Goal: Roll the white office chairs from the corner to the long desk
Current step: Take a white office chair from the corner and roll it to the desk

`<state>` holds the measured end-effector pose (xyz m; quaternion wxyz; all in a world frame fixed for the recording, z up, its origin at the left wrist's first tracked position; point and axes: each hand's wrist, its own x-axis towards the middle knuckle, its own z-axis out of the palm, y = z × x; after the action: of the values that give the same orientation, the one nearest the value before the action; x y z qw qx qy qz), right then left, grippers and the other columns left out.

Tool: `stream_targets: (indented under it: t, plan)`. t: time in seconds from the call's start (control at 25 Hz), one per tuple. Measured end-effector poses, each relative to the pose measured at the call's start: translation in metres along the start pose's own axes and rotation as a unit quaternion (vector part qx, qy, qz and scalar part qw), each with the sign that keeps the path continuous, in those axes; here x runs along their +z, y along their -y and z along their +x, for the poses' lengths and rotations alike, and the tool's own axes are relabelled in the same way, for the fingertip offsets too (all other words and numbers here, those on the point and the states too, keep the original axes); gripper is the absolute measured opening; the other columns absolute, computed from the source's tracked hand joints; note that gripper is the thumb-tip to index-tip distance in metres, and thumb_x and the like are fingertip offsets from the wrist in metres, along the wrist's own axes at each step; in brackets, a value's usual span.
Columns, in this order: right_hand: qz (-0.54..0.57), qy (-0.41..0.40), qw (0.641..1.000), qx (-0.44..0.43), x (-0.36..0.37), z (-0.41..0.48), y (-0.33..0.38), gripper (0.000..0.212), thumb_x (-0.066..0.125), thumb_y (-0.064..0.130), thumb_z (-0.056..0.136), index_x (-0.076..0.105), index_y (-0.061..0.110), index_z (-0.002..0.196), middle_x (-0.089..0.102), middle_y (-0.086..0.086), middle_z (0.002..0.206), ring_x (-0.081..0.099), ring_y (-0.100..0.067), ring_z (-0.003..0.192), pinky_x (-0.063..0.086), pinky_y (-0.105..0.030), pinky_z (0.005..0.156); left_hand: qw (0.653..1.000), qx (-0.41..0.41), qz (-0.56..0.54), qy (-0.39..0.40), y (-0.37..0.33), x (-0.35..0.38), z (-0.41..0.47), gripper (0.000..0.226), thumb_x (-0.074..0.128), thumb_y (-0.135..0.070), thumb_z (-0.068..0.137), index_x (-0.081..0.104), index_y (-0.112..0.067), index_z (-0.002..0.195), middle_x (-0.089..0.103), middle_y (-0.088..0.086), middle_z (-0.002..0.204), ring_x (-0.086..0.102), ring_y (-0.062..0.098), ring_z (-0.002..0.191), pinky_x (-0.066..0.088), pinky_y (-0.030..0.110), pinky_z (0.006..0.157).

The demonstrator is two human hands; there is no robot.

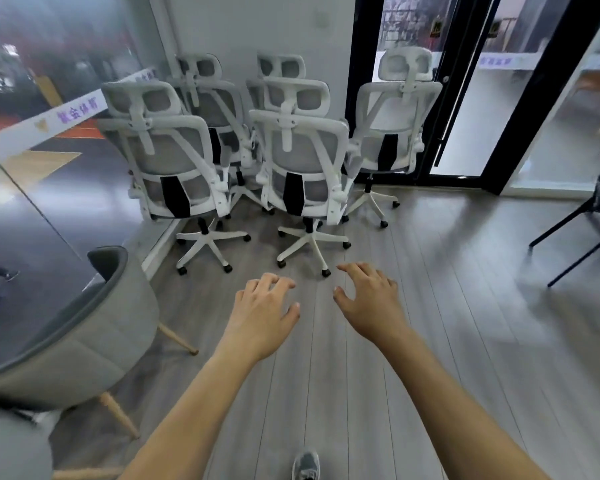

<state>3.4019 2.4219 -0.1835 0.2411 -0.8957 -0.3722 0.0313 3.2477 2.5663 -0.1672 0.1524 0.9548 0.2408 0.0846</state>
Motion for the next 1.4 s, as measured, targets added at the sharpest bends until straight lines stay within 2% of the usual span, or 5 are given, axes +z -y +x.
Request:
stream_targets:
  t: [0.32,0.72,1.04,1.28,1.4]
  plan:
    - [0.018,-0.041,0.999,-0.001,-0.002,0.259,-0.018,0.041,0.053,0.038,0.099,0.052,0.029,0.139,0.055,0.007,0.135,0.05,-0.019,0.128,0.032,-0.04,0.111,0.999,0.033,0.005,-0.024,0.049,-0.02,0.256,0.038,0.045,-0.044,0.099,0.049,-0.03,0.134,0.046,-0.01,0.132,0.042,0.018,0.122,0.036,0.034,0.101]
    - [0.053,-0.042,0.998,0.014,0.036,0.594,-0.072,0.042,0.055,0.039,0.098,0.053,0.03,0.139,0.054,0.006,0.137,0.047,-0.022,0.131,0.03,-0.042,0.113,0.999,0.005,0.029,-0.023,0.117,0.006,0.577,0.039,0.044,-0.045,0.098,0.046,-0.031,0.135,0.039,-0.007,0.14,0.041,0.019,0.127,0.038,0.036,0.102]
    - [0.058,-0.055,0.997,0.005,0.057,0.783,-0.076,0.047,0.057,0.036,0.097,0.049,0.028,0.142,0.053,0.001,0.141,0.047,-0.026,0.131,0.034,-0.046,0.11,0.998,-0.043,0.036,-0.013,0.186,-0.001,0.743,0.042,0.043,-0.045,0.099,0.044,-0.03,0.137,0.041,-0.004,0.142,0.044,0.024,0.125,0.038,0.041,0.105]
    - [-0.071,-0.019,0.99,0.121,0.087,0.862,-0.071,0.063,0.044,0.069,0.092,0.056,0.022,0.133,0.052,-0.003,0.142,0.044,-0.03,0.134,0.029,-0.049,0.114,0.996,0.005,0.069,-0.057,0.233,-0.003,0.845,0.049,0.044,-0.048,0.098,0.044,-0.025,0.141,0.039,0.002,0.147,0.038,0.028,0.134,0.034,0.046,0.11]
    - [-0.108,-0.013,0.983,0.151,0.114,0.877,-0.062,0.076,0.037,0.083,0.086,0.057,0.024,0.128,0.056,0.0,0.138,0.042,-0.027,0.137,0.017,-0.052,0.122,0.995,0.016,0.079,-0.058,0.276,0.0,0.896,0.053,0.036,-0.055,0.097,0.049,-0.023,0.137,0.046,0.005,0.144,0.043,0.03,0.133,0.036,0.048,0.109]
